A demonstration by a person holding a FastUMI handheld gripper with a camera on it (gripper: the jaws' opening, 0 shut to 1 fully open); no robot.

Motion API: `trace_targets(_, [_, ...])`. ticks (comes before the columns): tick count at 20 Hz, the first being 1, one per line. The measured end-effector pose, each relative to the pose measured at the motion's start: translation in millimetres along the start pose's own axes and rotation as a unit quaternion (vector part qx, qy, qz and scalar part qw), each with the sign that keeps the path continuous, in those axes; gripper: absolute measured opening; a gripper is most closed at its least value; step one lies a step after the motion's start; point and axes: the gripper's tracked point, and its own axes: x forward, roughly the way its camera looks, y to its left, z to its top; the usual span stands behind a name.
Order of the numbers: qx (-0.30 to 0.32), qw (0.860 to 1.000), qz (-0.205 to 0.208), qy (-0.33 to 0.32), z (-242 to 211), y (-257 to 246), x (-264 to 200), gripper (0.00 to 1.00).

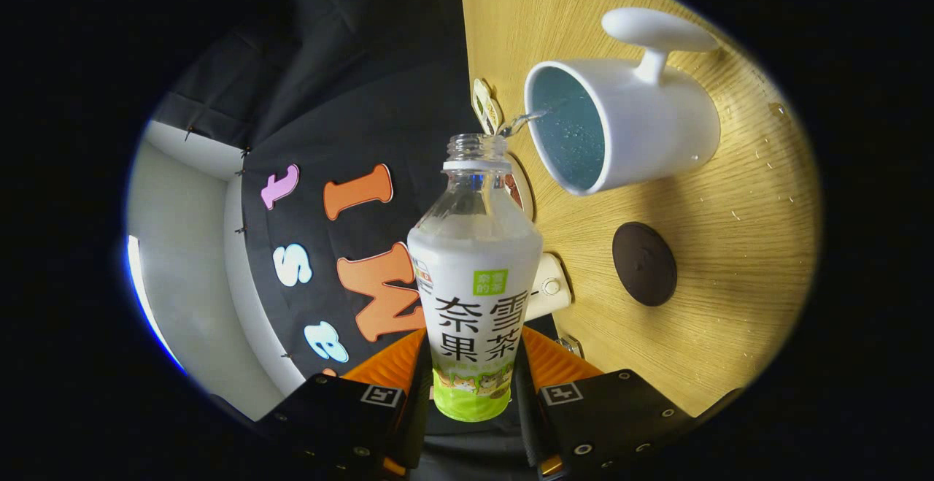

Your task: Take the bottle from table, then pour the juice into the cup, finally place the bottle on the coaster

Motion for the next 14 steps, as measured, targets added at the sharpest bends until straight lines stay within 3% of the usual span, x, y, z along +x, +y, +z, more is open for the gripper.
trace_targets(14, [0.057,0.998,0.005,-0.003,2.9,12.5,2.4,0.54])
